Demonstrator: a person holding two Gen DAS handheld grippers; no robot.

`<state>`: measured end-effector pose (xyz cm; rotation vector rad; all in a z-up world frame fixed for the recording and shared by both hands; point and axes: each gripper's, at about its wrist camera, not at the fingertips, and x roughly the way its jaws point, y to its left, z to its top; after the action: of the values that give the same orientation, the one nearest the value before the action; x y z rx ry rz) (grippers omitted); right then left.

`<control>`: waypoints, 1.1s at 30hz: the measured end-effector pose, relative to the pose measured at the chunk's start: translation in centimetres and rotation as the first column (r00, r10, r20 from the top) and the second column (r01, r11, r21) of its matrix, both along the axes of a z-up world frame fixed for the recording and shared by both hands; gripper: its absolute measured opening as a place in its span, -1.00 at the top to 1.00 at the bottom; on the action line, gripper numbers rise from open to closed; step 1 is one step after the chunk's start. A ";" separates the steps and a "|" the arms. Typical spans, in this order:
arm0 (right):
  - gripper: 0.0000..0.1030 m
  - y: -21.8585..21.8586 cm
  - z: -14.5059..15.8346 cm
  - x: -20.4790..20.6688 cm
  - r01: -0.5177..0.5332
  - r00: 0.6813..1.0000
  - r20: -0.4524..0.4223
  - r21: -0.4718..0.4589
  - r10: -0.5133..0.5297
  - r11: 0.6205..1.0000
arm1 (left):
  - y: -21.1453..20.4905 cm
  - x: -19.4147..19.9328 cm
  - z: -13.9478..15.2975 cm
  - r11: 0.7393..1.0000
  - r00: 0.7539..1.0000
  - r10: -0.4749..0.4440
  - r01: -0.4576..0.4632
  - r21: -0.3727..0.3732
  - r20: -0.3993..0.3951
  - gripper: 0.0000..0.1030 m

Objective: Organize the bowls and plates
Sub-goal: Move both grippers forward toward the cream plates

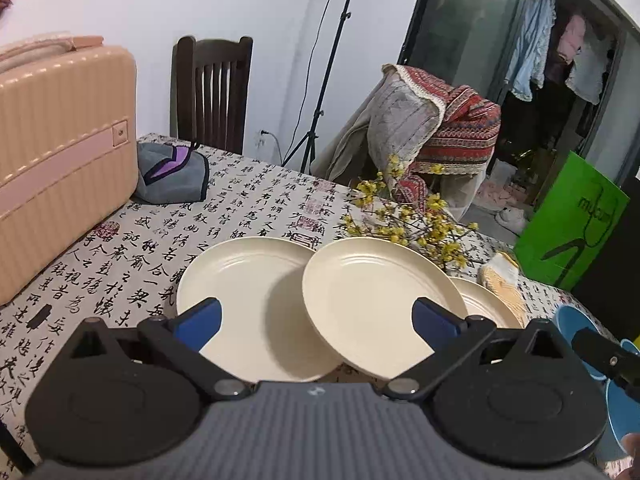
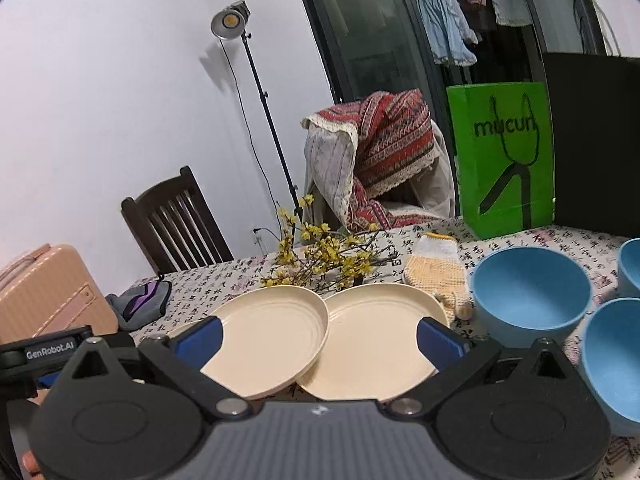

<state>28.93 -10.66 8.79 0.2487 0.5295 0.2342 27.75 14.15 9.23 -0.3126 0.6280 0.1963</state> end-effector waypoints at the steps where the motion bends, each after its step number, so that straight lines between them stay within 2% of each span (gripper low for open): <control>1: -1.00 0.2 -0.2 0.6 0.000 1.000 -0.008 0.002 0.000 1.000 | 0.3 0.6 -0.1 1.000 1.000 0.004 -0.004 -0.005 -0.006 -1.00; 9: -1.00 1.7 -1.7 5.1 -0.009 0.998 -0.059 0.016 0.010 1.000 | 1.6 4.9 -1.3 0.999 0.998 0.036 -0.038 -0.032 -0.051 -1.00; 18: -1.00 2.5 -3.8 10.4 0.011 0.993 -0.117 0.072 -0.002 0.997 | 2.3 9.4 -3.3 0.994 0.992 0.077 -0.083 -0.064 -0.097 -1.00; 24: -1.00 2.8 -6.2 13.3 0.025 0.986 -0.168 0.095 -0.009 0.995 | 3.0 10.5 -5.2 0.991 0.990 0.097 -0.105 -0.084 -0.101 -1.00; 29: -1.00 2.6 -7.6 13.8 0.003 0.990 -0.139 0.105 0.011 0.995 | 3.5 11.2 -6.7 0.991 0.990 0.094 -0.104 -0.085 -0.109 -1.00; 33: -0.98 2.7 -8.7 13.6 -0.029 0.996 -0.082 0.110 0.038 0.993 | 4.1 11.7 -7.6 0.988 0.988 0.091 -0.105 -0.110 -0.124 -1.00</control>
<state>42.56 -7.92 0.12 0.3574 0.6051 0.2867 39.42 18.28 1.61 -0.4471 0.7437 0.2749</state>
